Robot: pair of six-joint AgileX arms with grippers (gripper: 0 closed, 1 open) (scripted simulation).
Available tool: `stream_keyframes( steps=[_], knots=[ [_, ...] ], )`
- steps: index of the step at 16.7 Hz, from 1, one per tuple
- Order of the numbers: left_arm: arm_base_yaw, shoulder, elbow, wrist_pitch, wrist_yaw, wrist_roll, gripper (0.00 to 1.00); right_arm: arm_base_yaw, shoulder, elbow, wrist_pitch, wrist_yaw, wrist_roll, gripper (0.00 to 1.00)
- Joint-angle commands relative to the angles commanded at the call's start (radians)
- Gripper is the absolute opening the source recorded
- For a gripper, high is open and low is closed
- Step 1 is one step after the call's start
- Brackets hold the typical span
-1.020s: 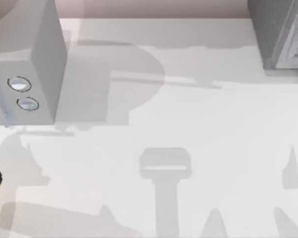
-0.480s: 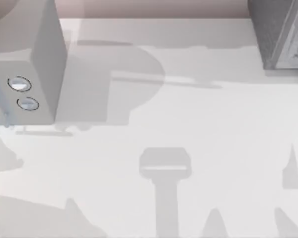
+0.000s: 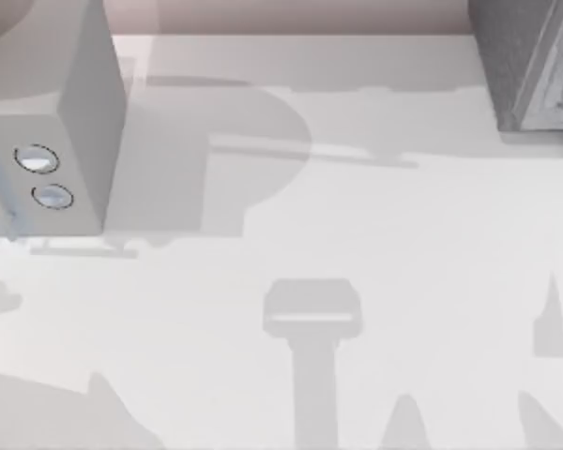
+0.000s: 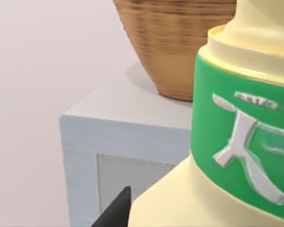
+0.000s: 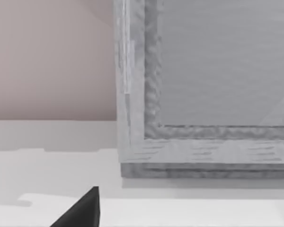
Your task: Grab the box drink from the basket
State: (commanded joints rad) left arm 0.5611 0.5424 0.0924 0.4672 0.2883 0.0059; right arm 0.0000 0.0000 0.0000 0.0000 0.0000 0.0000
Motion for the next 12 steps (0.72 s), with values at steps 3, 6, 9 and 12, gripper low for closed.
stream_keyframes(
  steps=[3,6,9,12],
  knots=[
    [-0.003,-0.001,-0.006,0.000,-0.003,0.002,0.00,0.000,0.000,0.000,0.000,0.000,0.000,1.00],
    [-0.008,0.059,-0.009,0.063,-0.007,0.002,0.00,0.000,0.000,0.000,0.000,0.000,0.000,1.00],
    [-0.019,0.185,-0.016,0.197,-0.017,0.003,0.00,0.000,0.000,0.000,0.000,0.000,0.000,1.00],
    [-0.034,0.350,-0.026,0.372,-0.030,0.004,0.00,0.000,0.000,0.000,0.000,0.000,0.000,1.00]
  ],
)
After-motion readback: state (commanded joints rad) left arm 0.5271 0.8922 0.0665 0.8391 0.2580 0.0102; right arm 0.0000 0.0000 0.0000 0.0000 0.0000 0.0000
